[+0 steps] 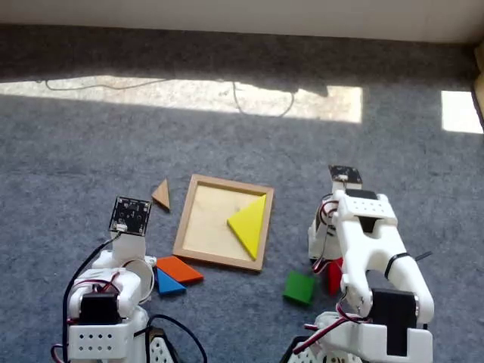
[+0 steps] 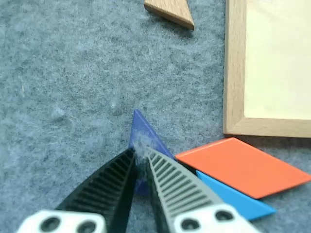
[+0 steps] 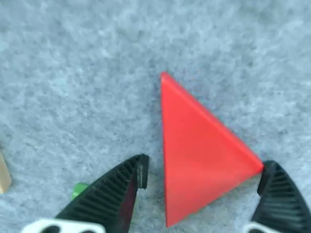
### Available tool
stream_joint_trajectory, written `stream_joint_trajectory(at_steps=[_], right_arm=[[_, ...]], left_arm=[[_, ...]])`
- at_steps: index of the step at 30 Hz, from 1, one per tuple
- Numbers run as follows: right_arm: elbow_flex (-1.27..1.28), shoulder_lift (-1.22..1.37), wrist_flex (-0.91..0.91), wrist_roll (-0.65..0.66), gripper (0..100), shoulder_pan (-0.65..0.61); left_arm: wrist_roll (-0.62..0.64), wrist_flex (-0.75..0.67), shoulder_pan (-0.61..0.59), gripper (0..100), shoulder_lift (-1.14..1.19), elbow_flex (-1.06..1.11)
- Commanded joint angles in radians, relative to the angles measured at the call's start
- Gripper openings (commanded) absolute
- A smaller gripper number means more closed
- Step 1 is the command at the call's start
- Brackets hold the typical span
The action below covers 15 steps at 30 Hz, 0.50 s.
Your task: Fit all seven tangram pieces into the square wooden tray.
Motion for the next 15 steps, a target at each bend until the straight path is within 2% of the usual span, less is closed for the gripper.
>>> stream_joint_trajectory(at_steps=[1, 6, 11, 15], right_arm=[[-0.045, 0.007, -0.001, -0.009, 34.7, 0.013], [-0.053, 0.005, -0.001, 0.0, 34.7, 0.015], [-0.054, 0.005, -0.001, 0.089, 34.7, 0.024], [-0.073, 0.007, -0.001, 0.107, 34.7, 0.021]], left_arm=[[0.009, 0.006, -0.008, 1, -0.033, 0.019], [0.009, 0.006, -0.008, 1, -0.033, 0.019], [0.009, 0.006, -0.008, 1, -0.033, 0.019], [0.009, 0.006, -0.008, 1, -0.033, 0.019]])
